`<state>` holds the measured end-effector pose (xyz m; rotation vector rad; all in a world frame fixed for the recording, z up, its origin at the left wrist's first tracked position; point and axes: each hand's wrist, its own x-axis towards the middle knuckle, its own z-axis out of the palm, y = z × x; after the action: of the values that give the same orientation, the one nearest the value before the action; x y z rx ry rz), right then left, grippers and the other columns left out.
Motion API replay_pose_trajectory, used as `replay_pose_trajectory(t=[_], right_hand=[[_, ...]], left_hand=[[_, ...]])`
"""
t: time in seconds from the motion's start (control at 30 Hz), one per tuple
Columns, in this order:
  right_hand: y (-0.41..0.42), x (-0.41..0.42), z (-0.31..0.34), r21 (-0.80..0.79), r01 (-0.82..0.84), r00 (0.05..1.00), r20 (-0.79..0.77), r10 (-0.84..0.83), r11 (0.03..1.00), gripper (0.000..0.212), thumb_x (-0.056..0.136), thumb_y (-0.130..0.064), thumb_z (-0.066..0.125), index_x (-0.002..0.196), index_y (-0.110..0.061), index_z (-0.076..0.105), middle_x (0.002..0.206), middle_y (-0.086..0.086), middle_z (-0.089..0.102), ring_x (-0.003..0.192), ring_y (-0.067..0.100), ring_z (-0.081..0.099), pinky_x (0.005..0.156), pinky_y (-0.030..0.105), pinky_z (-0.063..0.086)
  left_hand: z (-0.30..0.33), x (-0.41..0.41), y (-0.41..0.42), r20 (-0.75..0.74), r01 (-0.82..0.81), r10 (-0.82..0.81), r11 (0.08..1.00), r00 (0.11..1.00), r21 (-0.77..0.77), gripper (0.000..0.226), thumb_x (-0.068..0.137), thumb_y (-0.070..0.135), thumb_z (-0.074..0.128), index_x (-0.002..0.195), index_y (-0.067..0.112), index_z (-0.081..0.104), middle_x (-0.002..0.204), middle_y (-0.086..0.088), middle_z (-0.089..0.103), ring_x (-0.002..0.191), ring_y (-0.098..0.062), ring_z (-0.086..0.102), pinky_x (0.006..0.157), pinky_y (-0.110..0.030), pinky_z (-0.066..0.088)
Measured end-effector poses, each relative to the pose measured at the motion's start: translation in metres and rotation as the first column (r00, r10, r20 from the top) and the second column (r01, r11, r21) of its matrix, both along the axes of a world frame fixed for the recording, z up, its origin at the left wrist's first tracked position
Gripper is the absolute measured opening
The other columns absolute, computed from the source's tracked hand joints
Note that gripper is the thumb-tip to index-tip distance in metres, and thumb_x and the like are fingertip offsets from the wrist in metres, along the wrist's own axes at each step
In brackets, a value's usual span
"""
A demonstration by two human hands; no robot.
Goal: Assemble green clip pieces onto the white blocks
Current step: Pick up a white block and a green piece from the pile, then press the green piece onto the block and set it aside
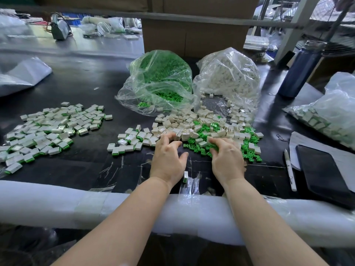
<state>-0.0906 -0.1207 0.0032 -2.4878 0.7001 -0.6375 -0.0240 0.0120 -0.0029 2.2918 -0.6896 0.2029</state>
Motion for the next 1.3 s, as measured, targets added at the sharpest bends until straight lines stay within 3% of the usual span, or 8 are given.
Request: replay_pose_trajectory(t=[0.23,0.4,0.5,0.67,0.77,1.03,1.2,1.3], right_hand=[[0.001,0.0,0.001,0.033,-0.03,0.995,0.091,0.027,0.999,0.025,0.092,-0.006,0.055,0.112,-0.012,0.067,0.11,0.001,0.065,0.1,0.02,0.057,0.082,0.019,0.035],[0.004,-0.002,0.004,0.025,-0.025,0.992,0.124,0.022,0.999,0.021,0.092,-0.012,0.057,0.109,-0.014,0.069,0.104,0.002,0.069,0.095,0.022,0.059,0.087,0.03,0.043],[0.005,-0.003,0.005,0.033,-0.024,0.987,0.16,0.018,0.999,0.018,0.092,-0.012,0.057,0.105,-0.012,0.069,0.097,0.005,0.071,0.088,0.025,0.061,0.076,0.03,0.043],[0.012,-0.005,0.008,0.085,-0.214,0.961,0.198,0.194,0.973,0.016,0.088,-0.009,0.063,0.102,-0.01,0.07,0.093,0.005,0.072,0.086,0.023,0.065,0.081,0.038,0.051],[0.017,-0.005,0.009,0.12,-0.326,0.929,0.227,0.294,0.938,0.015,0.084,-0.004,0.066,0.097,-0.009,0.071,0.09,0.003,0.072,0.084,0.019,0.066,0.081,0.034,0.052],[0.014,-0.004,0.008,0.27,-0.324,0.924,0.294,0.243,0.907,0.012,0.084,-0.003,0.065,0.091,-0.011,0.07,0.089,0.0,0.068,0.084,0.014,0.063,0.08,0.023,0.051],[0.014,-0.003,0.008,0.302,-0.323,0.917,0.332,0.219,0.897,0.015,0.083,-0.001,0.066,0.093,-0.011,0.072,0.091,0.001,0.068,0.086,0.01,0.062,0.079,0.01,0.046],[0.013,-0.004,0.008,0.343,-0.306,0.918,0.355,0.18,0.888,0.013,0.082,-0.003,0.068,0.092,-0.011,0.07,0.083,-0.004,0.068,0.08,0.008,0.063,0.075,0.011,0.049]], left_hand=[[0.002,-0.002,0.0,0.01,0.032,-0.032,0.999,0.999,0.014,0.036,0.087,0.022,0.062,0.119,0.007,0.06,0.124,0.0,0.043,0.119,-0.016,0.038,0.098,-0.013,0.022],[0.003,-0.002,0.001,0.001,0.053,-0.053,0.998,0.999,0.019,0.028,0.086,0.022,0.063,0.111,0.009,0.064,0.107,0.008,0.036,0.114,-0.016,0.04,0.09,-0.007,0.018],[0.004,-0.003,0.001,-0.002,0.065,-0.065,0.998,0.998,0.007,0.024,0.087,0.021,0.063,0.109,0.011,0.065,0.104,0.009,0.036,0.111,-0.014,0.041,0.088,-0.006,0.019],[0.008,-0.006,0.002,0.02,0.117,-0.116,0.991,0.993,-0.057,0.032,0.086,0.017,0.064,0.118,0.017,0.061,0.105,0.006,0.047,0.104,-0.014,0.049,0.09,-0.013,0.034],[0.011,-0.008,0.001,-0.05,0.164,-0.173,0.976,0.984,-0.144,0.03,0.086,0.019,0.066,0.116,0.017,0.063,0.102,0.0,0.063,0.094,-0.016,0.059,0.089,-0.026,0.047],[0.008,-0.001,0.002,-0.268,0.064,-0.161,0.939,0.95,-0.337,0.014,0.083,0.012,0.069,0.095,0.018,0.07,0.083,0.01,0.066,0.077,0.0,0.061,0.076,-0.004,0.045],[0.009,-0.001,0.003,-0.296,0.069,-0.186,0.928,0.937,-0.365,0.012,0.083,0.012,0.068,0.091,0.021,0.068,0.079,0.014,0.064,0.076,0.002,0.06,0.075,-0.004,0.045],[0.009,-0.001,0.003,-0.32,0.076,-0.209,0.921,0.924,-0.382,0.013,0.083,0.013,0.068,0.091,0.023,0.065,0.082,0.013,0.065,0.081,-0.002,0.062,0.08,-0.009,0.048]])
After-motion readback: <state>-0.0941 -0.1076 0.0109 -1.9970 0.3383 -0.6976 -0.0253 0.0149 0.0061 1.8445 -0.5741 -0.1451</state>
